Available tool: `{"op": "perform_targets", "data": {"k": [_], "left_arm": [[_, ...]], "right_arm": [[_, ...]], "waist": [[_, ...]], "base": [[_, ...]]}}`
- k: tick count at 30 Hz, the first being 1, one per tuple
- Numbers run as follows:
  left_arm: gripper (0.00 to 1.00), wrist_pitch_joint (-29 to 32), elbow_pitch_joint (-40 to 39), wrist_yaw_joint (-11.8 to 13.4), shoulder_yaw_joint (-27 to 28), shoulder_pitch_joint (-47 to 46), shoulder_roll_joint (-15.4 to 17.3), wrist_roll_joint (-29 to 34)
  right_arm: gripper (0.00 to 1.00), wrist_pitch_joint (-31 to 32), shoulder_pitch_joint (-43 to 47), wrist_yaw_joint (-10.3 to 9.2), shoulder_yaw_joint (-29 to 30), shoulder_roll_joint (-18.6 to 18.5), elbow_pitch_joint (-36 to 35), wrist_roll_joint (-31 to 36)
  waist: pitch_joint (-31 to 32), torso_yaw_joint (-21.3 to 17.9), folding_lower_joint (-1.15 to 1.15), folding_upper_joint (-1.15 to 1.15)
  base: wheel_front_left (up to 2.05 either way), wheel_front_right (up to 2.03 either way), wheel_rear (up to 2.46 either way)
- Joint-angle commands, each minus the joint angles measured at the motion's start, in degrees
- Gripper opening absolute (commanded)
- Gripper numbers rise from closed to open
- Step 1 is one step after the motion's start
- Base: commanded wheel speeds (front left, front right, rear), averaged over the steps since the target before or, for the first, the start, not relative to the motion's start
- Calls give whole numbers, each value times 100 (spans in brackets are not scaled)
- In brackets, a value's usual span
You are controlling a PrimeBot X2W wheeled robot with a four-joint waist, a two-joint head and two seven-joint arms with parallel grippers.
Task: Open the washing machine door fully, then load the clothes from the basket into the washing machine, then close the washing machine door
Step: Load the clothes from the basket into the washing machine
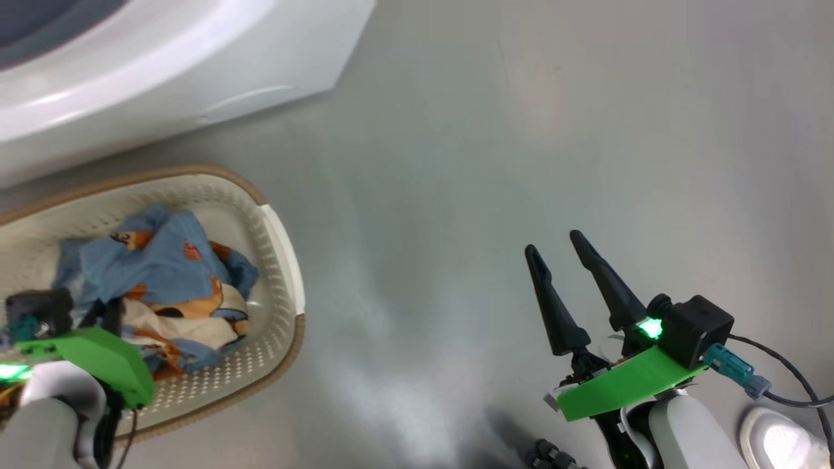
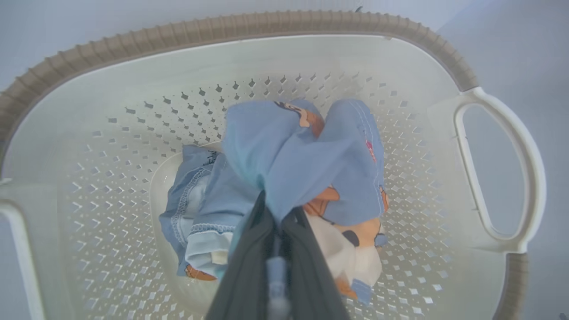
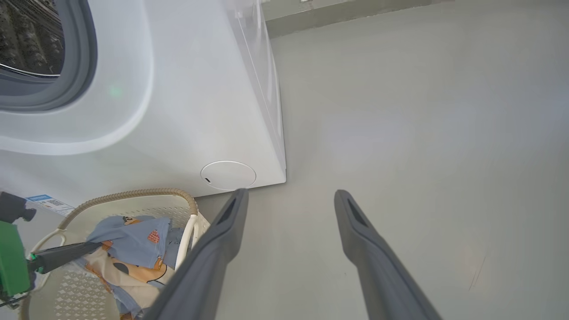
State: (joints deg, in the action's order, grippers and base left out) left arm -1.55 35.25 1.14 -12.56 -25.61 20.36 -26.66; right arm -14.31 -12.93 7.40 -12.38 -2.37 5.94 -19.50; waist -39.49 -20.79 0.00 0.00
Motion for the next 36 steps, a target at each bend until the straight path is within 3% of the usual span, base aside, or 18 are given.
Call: {"op": "perform_targets", "data": {"k": [1,16,36], "left_arm": [[0,-107,-119,-44,142,145,102,-58],[0,-785,-411,-140,8,848,-395,-274],[0,-1199,-1522,189,7,2047,-775,-403]], "right_arm": [[100,-69,165,9,-66,-51,-78,104],[100,-69,612,9,401,-51,93,535],[100,-69,1291,9,820,-51,206,977]], "waist": [[315,278,0,0],[1638,725,0,0],[2985,1095,0,0]], "base": [[0,0,0],[0,0,0],[0,0,0]]}}
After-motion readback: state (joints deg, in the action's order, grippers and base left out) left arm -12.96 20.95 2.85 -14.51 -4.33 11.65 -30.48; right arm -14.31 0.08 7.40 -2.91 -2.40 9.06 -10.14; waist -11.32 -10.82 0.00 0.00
